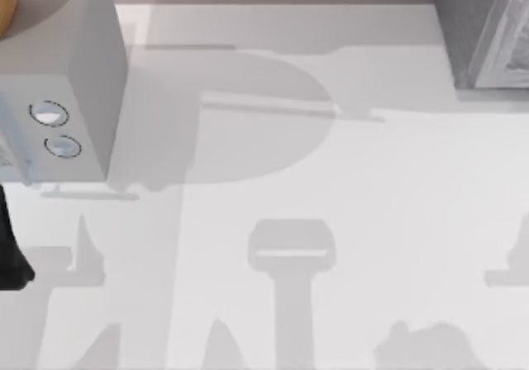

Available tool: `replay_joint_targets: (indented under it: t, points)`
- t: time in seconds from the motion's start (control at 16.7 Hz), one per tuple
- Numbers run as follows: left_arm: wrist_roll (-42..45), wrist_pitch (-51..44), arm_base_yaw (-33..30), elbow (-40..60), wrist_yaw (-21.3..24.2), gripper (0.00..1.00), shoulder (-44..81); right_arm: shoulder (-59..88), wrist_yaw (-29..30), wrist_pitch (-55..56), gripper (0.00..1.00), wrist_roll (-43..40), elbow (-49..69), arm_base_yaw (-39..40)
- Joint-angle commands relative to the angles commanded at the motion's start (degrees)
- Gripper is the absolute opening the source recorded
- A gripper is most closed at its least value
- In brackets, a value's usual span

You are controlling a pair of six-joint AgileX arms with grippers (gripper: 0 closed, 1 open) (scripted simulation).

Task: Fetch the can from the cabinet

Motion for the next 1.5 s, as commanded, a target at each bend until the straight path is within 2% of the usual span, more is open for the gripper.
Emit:
replay_joint_targets:
  t: [0.54, 0.72, 1.02, 1.5]
  points:
    - [0.0, 0.0, 0.0, 0.0, 0.0, 1.0, 0.0, -0.97, -0.51, 0.45, 0.0, 0.07, -1.66, -0.4]
    - [0.0, 0.0, 0.0, 0.0, 0.0, 1.0, 0.0, 2.55, -3.84, 3.65, 0.0, -0.2, -0.15, -2.18]
    - [0.0, 0.0, 0.0, 0.0, 0.0, 1.0, 0.0, 20.34, -18.62, 17.06, 0.0, -1.54, 5.77, -10.3]
    - [0.0, 0.0, 0.0, 0.0, 0.0, 1.0, 0.0, 68.71, -53.87, 48.22, 0.0, -4.78, 18.93, -30.01]
